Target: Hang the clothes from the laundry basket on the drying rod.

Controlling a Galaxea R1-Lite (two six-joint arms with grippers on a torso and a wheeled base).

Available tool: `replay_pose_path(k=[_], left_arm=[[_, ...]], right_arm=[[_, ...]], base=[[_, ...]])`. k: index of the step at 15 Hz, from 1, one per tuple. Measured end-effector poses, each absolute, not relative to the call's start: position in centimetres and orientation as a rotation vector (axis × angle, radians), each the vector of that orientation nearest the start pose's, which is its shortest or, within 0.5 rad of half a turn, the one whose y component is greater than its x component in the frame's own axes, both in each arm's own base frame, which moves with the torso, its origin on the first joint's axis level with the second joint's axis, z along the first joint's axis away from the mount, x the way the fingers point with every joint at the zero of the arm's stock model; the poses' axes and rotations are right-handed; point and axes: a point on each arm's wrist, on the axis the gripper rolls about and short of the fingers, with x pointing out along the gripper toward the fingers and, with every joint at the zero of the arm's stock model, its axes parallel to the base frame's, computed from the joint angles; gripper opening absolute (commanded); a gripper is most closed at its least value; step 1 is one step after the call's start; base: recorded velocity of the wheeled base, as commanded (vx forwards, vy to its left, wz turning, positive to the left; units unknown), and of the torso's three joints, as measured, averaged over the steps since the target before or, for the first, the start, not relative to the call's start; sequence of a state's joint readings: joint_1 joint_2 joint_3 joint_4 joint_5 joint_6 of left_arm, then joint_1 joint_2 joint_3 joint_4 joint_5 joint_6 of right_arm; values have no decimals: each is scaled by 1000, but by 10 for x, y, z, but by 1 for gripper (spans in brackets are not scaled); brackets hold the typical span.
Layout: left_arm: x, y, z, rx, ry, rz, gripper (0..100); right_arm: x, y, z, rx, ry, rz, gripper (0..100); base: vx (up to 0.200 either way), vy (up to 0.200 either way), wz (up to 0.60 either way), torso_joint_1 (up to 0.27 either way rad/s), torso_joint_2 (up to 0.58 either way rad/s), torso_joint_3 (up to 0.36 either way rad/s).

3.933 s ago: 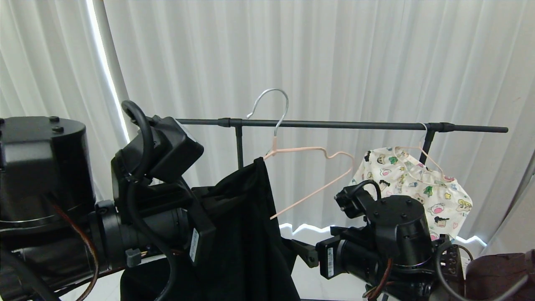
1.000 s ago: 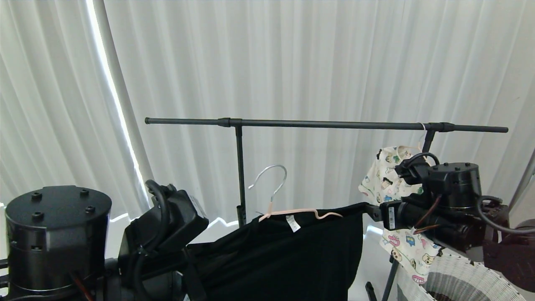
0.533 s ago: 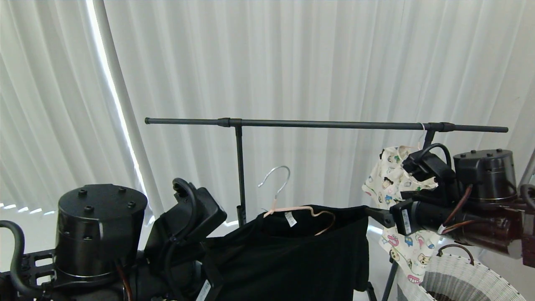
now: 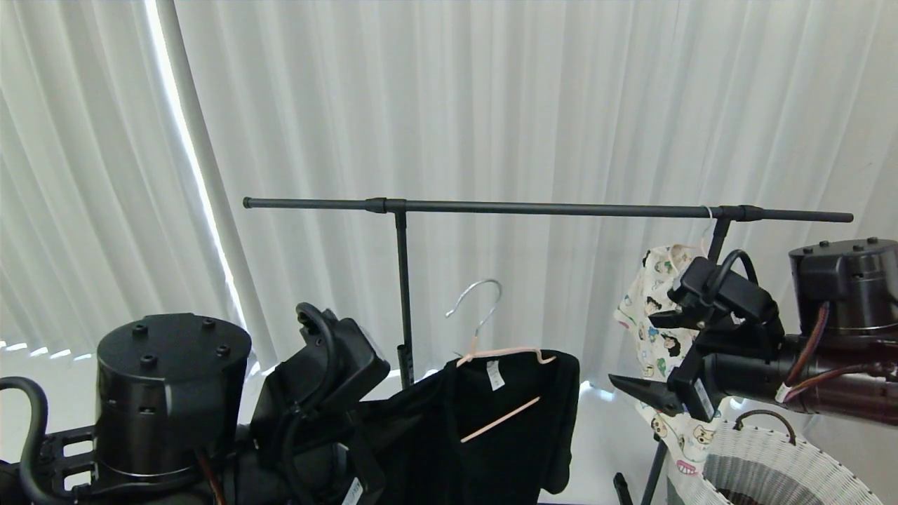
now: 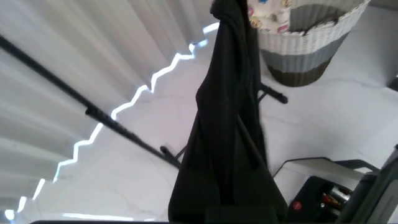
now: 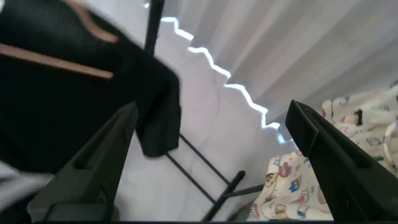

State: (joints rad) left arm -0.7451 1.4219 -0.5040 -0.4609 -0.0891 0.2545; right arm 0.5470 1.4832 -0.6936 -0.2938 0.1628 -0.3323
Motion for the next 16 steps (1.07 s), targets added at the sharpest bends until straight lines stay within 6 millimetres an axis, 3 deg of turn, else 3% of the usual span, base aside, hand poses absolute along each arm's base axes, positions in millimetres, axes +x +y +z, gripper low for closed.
replay_pose_path(k=[4,9,13,16], left_arm=[[137,-157,152,393,290,-993,0],[127,-161,148,400,271,-1046,0],[122,-165,149,406,263,-1075,0],[119,-167,149,402,257,-1111,0]], right_arm=[[183,148,192,-533,394,980,100],[174,183,205,-632,387,1165,100],[177,200,197,-684,470,1224,100],[174,199,188,-731,531,1285,100]], base=[[0,0,0,0,0,0],[0,0,0,0,0,0],[0,0,0,0,0,0],[0,0,0,0,0,0]])
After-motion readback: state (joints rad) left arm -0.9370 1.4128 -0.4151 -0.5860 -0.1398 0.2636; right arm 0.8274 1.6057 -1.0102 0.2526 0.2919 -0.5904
